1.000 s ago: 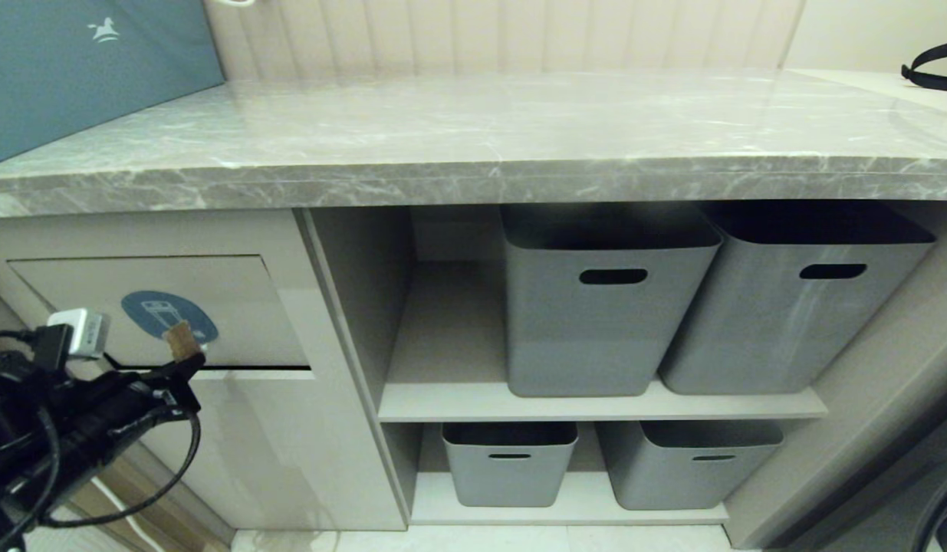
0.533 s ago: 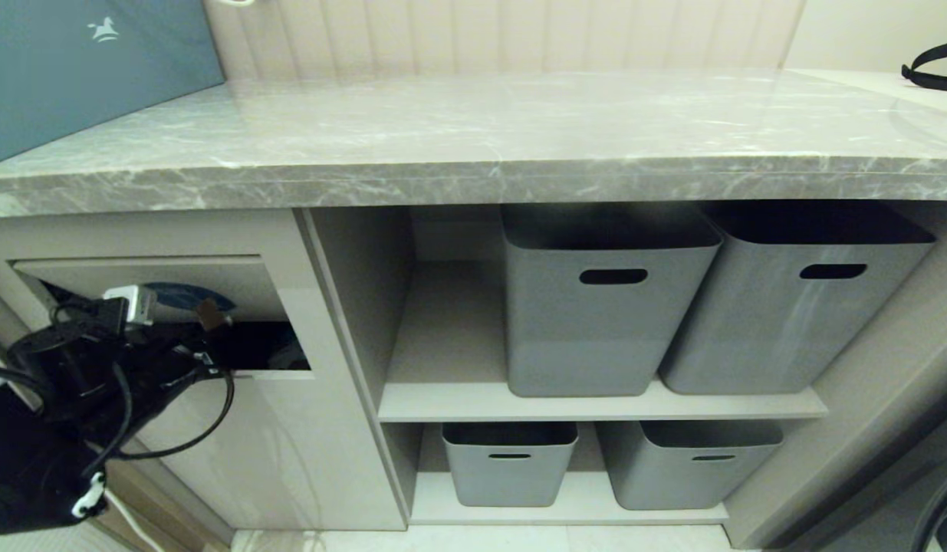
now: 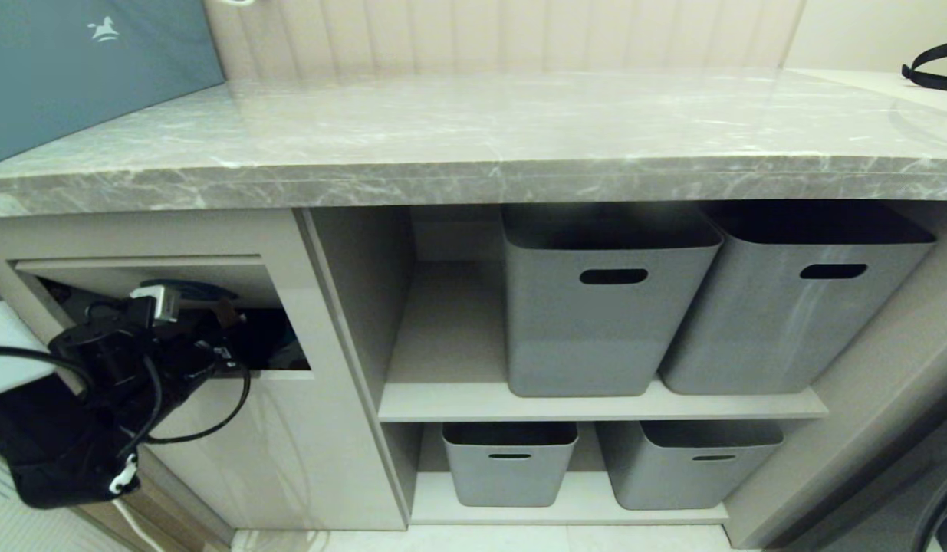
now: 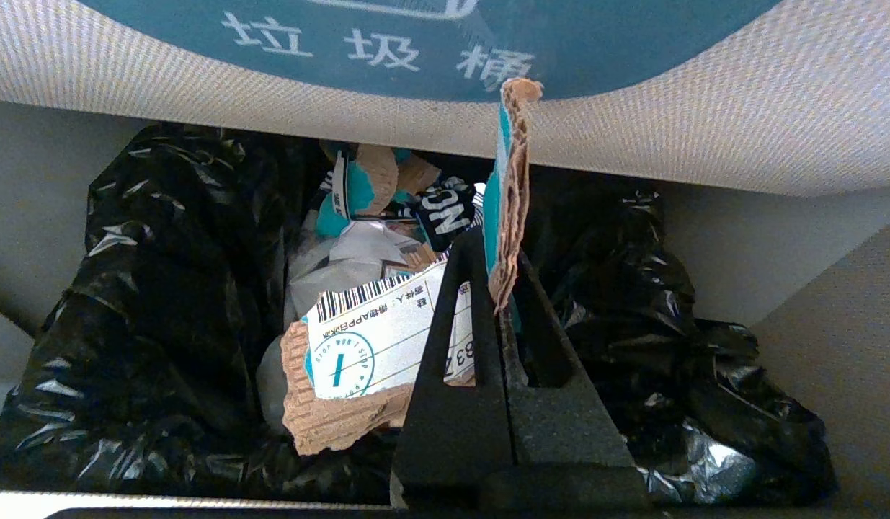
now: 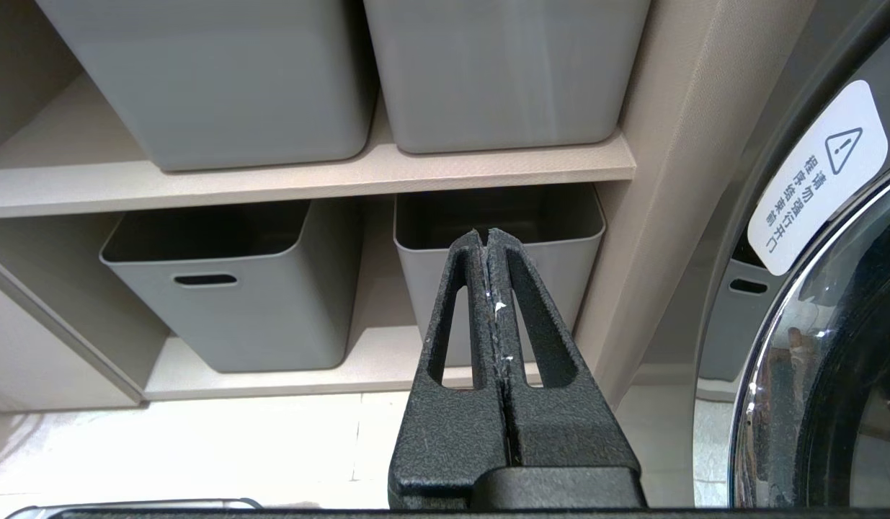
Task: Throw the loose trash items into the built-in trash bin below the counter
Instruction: Put the garbage in the trash can
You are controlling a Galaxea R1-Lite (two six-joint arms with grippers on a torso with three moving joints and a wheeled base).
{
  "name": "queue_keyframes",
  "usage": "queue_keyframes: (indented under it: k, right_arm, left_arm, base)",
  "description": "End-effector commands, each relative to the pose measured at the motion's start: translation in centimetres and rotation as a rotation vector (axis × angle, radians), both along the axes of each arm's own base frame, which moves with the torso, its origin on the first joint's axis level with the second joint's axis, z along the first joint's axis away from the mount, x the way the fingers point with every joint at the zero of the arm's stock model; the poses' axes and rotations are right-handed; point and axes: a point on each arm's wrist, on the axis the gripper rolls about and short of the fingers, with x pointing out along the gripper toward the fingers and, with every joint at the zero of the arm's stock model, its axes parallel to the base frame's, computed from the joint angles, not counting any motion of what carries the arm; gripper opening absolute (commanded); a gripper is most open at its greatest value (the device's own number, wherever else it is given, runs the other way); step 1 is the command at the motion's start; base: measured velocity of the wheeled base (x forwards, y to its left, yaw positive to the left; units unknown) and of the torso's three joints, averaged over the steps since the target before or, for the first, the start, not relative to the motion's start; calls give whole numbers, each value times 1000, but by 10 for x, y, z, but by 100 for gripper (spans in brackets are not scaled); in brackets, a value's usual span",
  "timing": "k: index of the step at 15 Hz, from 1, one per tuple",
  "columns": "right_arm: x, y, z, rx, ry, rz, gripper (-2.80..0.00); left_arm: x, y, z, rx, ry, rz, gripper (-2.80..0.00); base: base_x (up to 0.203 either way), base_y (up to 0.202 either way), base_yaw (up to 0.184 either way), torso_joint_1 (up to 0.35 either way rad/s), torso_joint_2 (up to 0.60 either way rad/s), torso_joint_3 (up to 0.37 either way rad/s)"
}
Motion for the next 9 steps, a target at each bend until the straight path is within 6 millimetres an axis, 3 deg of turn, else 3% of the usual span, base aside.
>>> queue_keyframes:
  k: [1,6,7,9]
  right_arm:
    - [0,0,0,0,1,0,-280]
    - [0,0,0,0,1,0,-280]
    - [0,0,0,0,1,0,-280]
    - [0,0,0,0,1,0,-280]
  left_arm:
    - [1,0,0,0,-8,1,-280]
    - [1,0,4,0,-18,0,-280]
    - [1,0,5,1,-23,0,0]
    - [5,1,10,1,-47,1,0]
  base:
    - [0,0,0,0,0,0]
    - [0,0,0,0,0,0]
    - [0,0,0,0,0,0]
    - [0,0,0,0,0,0]
